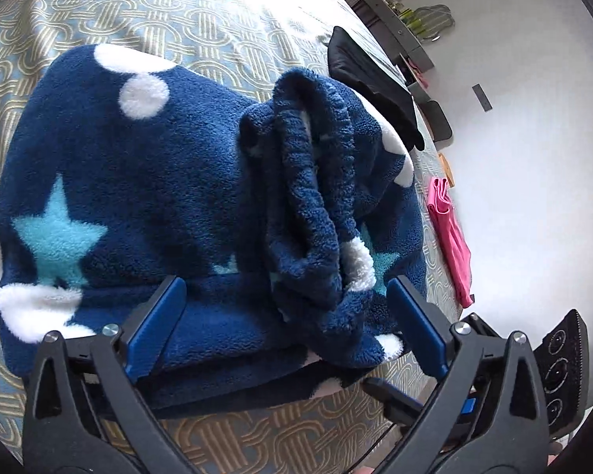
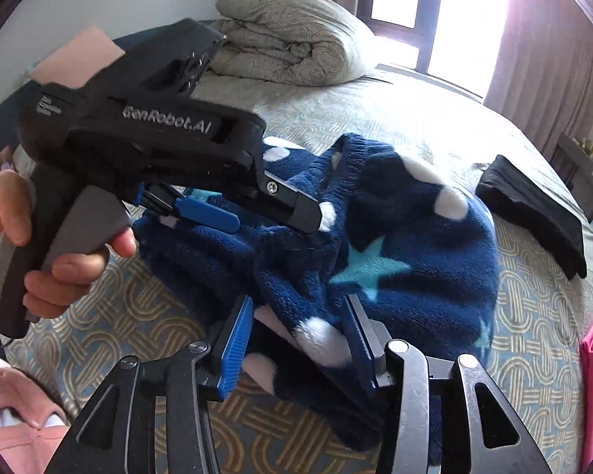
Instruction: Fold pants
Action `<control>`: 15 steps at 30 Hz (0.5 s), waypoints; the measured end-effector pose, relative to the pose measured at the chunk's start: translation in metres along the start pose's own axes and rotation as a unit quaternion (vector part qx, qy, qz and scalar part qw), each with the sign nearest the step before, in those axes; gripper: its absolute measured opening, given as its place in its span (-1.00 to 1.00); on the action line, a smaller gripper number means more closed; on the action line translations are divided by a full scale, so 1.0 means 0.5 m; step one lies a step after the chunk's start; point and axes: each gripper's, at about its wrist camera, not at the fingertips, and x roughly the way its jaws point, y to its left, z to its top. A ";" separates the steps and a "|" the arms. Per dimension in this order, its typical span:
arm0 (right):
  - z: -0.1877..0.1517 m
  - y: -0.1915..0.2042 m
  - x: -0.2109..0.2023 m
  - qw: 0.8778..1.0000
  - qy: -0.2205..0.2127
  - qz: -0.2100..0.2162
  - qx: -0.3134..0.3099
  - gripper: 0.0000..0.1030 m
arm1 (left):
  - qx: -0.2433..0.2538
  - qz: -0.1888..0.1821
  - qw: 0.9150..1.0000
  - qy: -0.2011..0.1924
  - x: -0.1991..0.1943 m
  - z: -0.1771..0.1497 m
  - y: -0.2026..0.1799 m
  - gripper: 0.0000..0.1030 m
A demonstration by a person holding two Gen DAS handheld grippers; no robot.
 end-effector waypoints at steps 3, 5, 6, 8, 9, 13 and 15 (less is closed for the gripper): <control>-0.012 -0.042 -0.034 0.998 -0.023 -0.025 0.045 0.20 | -0.006 0.003 1.000 -0.001 0.012 0.016 -0.012 0.96; -0.024 -0.085 -0.060 0.994 -0.049 -0.043 0.092 0.24 | -0.011 -0.008 1.000 -0.003 0.013 0.024 -0.022 0.96; -0.029 -0.107 -0.069 0.990 -0.058 -0.053 0.118 0.24 | -0.013 -0.015 1.000 -0.001 0.014 0.026 -0.028 0.96; -0.042 -0.148 -0.078 0.982 -0.060 -0.071 0.166 0.24 | -0.010 -0.023 1.000 0.003 0.017 0.029 -0.043 0.96; -0.049 -0.160 -0.081 0.978 -0.056 -0.076 0.187 0.24 | -0.003 -0.020 1.000 0.004 0.020 0.029 -0.050 0.96; -0.061 -0.213 -0.073 0.967 -0.044 -0.070 0.241 0.24 | 0.027 0.003 1.000 0.014 0.037 0.024 -0.071 0.92; -0.070 -0.224 -0.068 0.963 -0.037 -0.077 0.254 0.24 | 0.030 0.009 0.999 0.025 0.053 0.026 -0.079 0.63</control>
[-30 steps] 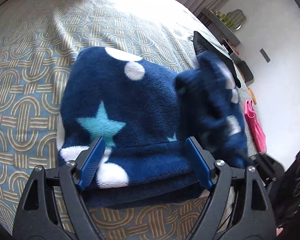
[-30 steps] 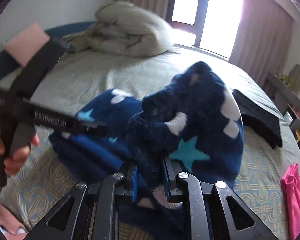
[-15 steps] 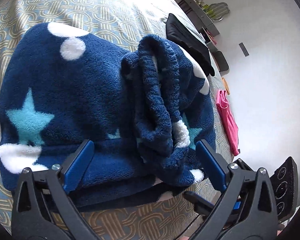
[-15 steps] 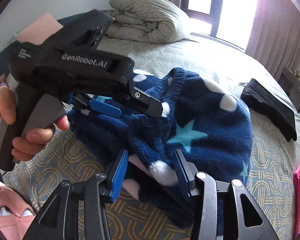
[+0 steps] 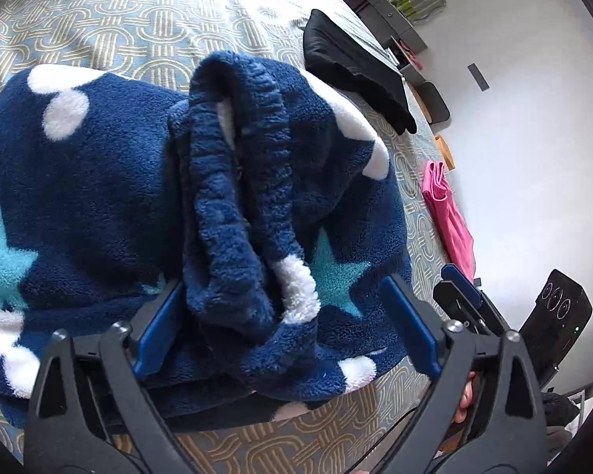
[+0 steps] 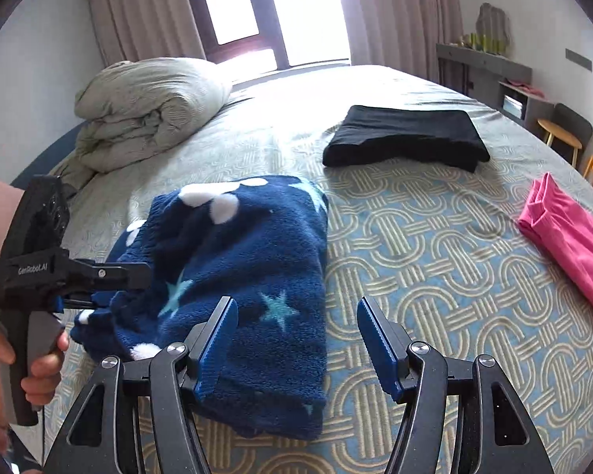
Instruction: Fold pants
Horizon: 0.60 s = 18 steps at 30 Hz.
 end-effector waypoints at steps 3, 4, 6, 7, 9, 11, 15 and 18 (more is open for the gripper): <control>-0.004 -0.022 0.002 0.999 0.012 -0.021 0.023 0.25 | 0.017 0.036 0.999 0.014 0.020 0.005 -0.015 0.14; -0.006 -0.030 0.004 0.999 0.015 -0.025 0.033 0.25 | 0.022 0.041 0.999 0.015 0.023 0.006 -0.018 -0.12; -0.009 -0.050 0.008 0.998 0.021 -0.038 0.049 0.29 | 0.020 0.028 0.999 0.019 0.020 0.006 -0.017 -0.34; -0.013 -0.055 0.007 0.997 0.023 -0.051 0.052 0.31 | 0.020 0.025 0.999 0.014 0.015 0.004 -0.018 -0.40; -0.017 -0.064 0.006 0.995 0.027 -0.081 0.047 0.32 | 0.038 0.031 0.999 -0.002 0.000 -0.003 -0.024 -0.42; -0.018 -0.067 0.000 0.994 0.029 -0.096 0.039 0.34 | 0.047 0.034 0.998 -0.010 -0.012 -0.008 -0.029 -0.42; -0.015 -0.069 0.009 0.994 0.049 -0.090 0.034 0.37 | 0.046 0.027 0.998 -0.023 -0.033 -0.011 -0.024 -0.43; -0.011 -0.063 0.011 0.994 0.055 -0.088 0.037 0.37 | 0.041 0.022 0.998 -0.033 -0.049 -0.006 -0.020 -0.44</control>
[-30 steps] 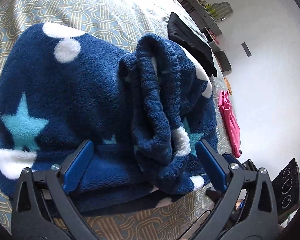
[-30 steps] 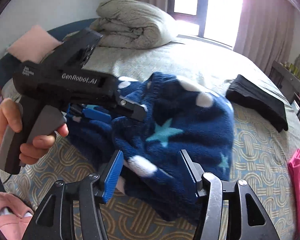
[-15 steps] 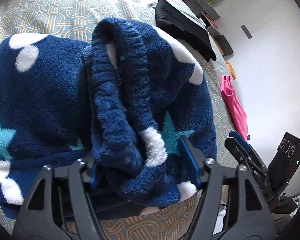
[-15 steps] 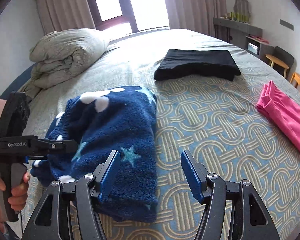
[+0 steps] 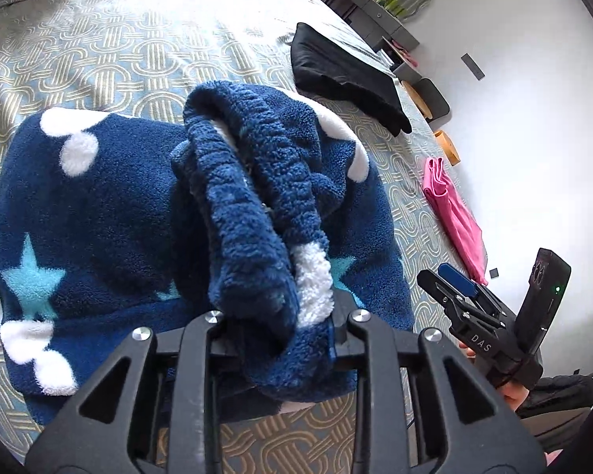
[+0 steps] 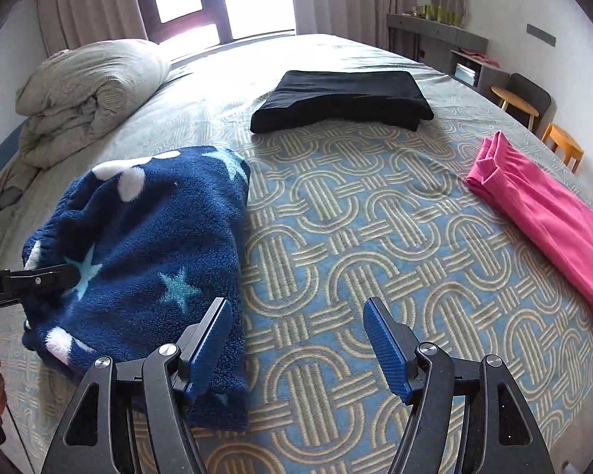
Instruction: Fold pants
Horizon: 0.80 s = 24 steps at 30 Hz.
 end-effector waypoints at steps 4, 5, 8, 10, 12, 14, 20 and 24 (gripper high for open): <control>0.002 0.001 -0.008 1.000 -0.006 0.016 0.004 0.41 | 0.011 0.006 1.000 -0.023 -0.043 0.006 -0.003 -0.45; 0.003 -0.001 -0.009 1.000 -0.007 0.018 0.008 0.42 | 0.023 0.016 0.999 -0.035 -0.061 0.007 -0.006 -0.45; 0.003 -0.007 -0.014 1.000 -0.010 0.012 0.015 0.43 | 0.045 0.047 0.995 -0.070 -0.128 0.003 0.002 -0.45; 0.003 -0.008 -0.017 1.000 -0.009 0.014 0.015 0.43 | 0.046 0.056 0.994 -0.087 -0.169 0.002 0.026 -0.45; 0.003 -0.005 -0.017 1.000 -0.006 0.024 0.015 0.45 | 0.038 0.074 0.992 -0.098 -0.197 -0.003 0.065 -0.45; 0.004 0.004 -0.014 0.999 0.000 0.040 0.015 0.45 | 0.015 0.087 0.992 -0.092 -0.200 -0.015 0.117 -0.44; 0.013 0.082 0.006 0.995 0.023 0.100 -0.018 0.46 | -0.081 0.086 0.992 -0.049 -0.117 -0.082 0.260 -0.35; 0.016 0.143 0.024 0.989 0.045 0.127 -0.054 0.46 | -0.066 0.097 0.991 -0.061 -0.132 -0.086 0.247 -0.32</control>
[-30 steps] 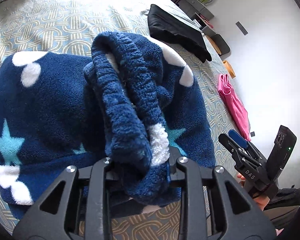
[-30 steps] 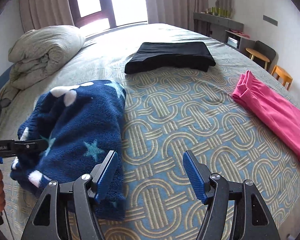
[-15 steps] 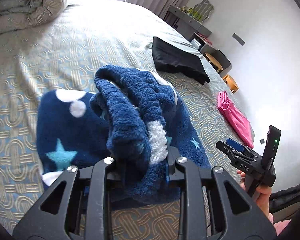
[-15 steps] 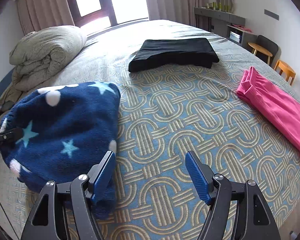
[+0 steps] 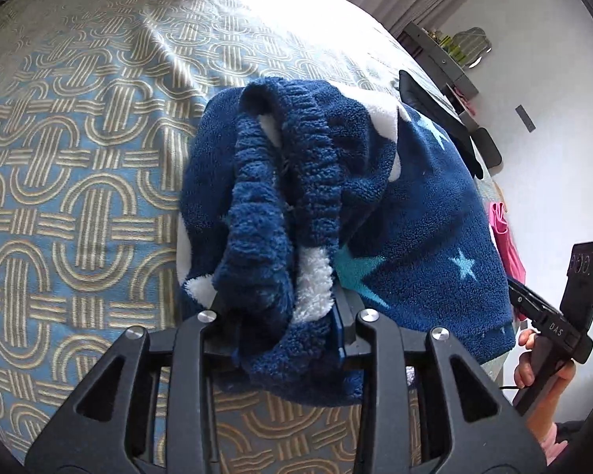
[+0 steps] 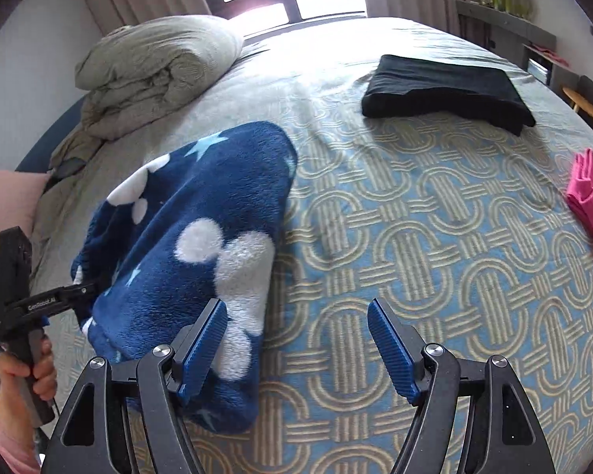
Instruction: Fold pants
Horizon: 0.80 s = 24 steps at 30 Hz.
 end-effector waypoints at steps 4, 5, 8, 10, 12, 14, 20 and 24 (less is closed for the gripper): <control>0.016 0.024 0.010 1.000 -0.001 -0.014 -0.016 0.46 | 0.052 0.018 0.998 -0.043 -0.054 0.017 -0.053 -0.32; 0.020 0.024 0.011 1.000 -0.002 -0.014 -0.015 0.46 | 0.061 0.014 0.996 -0.058 -0.071 0.024 -0.067 -0.32; 0.021 0.015 0.019 1.000 0.006 -0.014 -0.002 0.46 | 0.087 -0.013 0.991 -0.104 -0.125 0.041 -0.113 -0.32; 0.014 0.006 0.023 1.000 0.009 -0.014 0.007 0.46 | 0.107 -0.028 0.985 -0.130 -0.155 0.049 -0.137 -0.32; 0.006 -0.005 0.024 1.000 0.010 -0.011 0.018 0.46 | 0.130 -0.030 0.979 -0.155 -0.171 0.045 -0.154 -0.32; 0.002 -0.015 0.024 0.999 0.013 -0.004 0.031 0.46 | 0.151 -0.002 0.976 -0.155 -0.154 0.035 -0.153 -0.32; 0.000 -0.004 0.022 0.999 0.019 0.012 0.029 0.49 | -0.030 0.008 0.999 -0.028 0.003 -0.013 0.060 -0.29; -0.001 0.028 0.020 1.000 0.015 -0.002 -0.008 0.50 | -0.024 0.033 0.998 -0.046 -0.020 -0.015 0.064 0.14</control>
